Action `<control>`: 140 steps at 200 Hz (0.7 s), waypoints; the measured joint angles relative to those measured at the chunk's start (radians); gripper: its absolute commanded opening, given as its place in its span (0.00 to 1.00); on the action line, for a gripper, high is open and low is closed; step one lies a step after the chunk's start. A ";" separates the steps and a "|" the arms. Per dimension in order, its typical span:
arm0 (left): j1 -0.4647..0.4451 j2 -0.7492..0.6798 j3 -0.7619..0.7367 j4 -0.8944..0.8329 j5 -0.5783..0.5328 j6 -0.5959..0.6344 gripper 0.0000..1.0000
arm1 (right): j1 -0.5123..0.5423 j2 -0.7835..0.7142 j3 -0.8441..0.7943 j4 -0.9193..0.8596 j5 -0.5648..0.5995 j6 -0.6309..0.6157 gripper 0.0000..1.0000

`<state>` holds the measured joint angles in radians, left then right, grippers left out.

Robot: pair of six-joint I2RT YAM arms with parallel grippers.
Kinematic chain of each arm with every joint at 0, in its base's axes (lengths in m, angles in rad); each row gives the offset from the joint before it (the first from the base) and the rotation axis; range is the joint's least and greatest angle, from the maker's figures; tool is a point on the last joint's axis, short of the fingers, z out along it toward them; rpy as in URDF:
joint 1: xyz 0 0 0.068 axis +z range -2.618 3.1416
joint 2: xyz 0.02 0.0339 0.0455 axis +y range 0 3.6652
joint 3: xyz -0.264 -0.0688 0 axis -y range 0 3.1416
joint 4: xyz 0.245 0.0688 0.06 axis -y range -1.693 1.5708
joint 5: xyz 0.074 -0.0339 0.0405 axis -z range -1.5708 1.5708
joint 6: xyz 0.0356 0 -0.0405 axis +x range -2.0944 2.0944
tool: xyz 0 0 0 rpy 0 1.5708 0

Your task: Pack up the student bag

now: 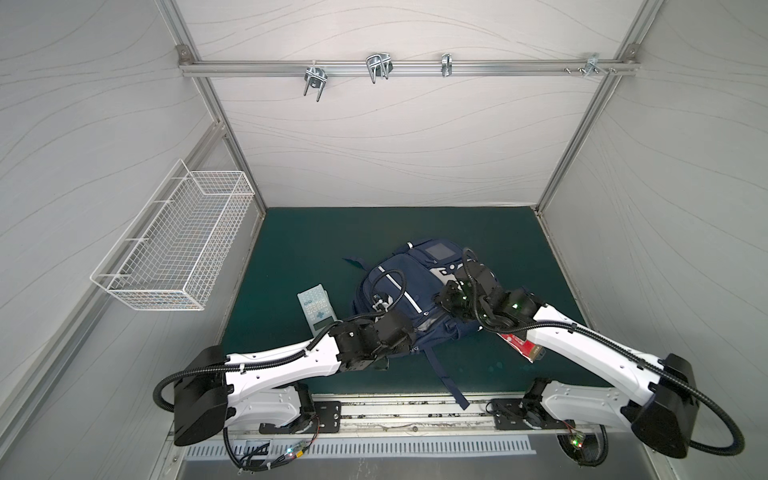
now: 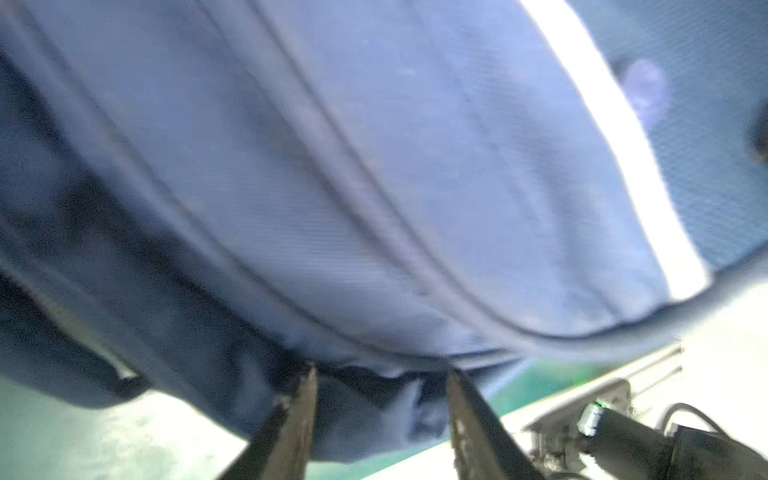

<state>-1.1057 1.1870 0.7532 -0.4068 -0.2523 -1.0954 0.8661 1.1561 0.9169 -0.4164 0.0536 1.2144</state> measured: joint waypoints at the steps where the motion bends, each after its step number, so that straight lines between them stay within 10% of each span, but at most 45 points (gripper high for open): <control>1: -0.001 0.001 0.002 0.002 -0.003 -0.006 0.69 | 0.000 0.000 0.000 0.000 0.000 0.000 0.00; 57: -0.014 0.079 0.059 0.076 0.038 0.027 0.83 | -0.035 0.000 0.018 -0.048 -0.054 -0.003 0.00; 140: -0.025 0.227 0.138 -0.020 0.038 -0.034 0.30 | -0.048 -0.002 0.017 -0.067 -0.085 0.000 0.00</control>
<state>-1.1309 1.4136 0.8917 -0.4267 -0.2146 -1.1297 0.8185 1.1545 0.9337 -0.4831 -0.0315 1.2144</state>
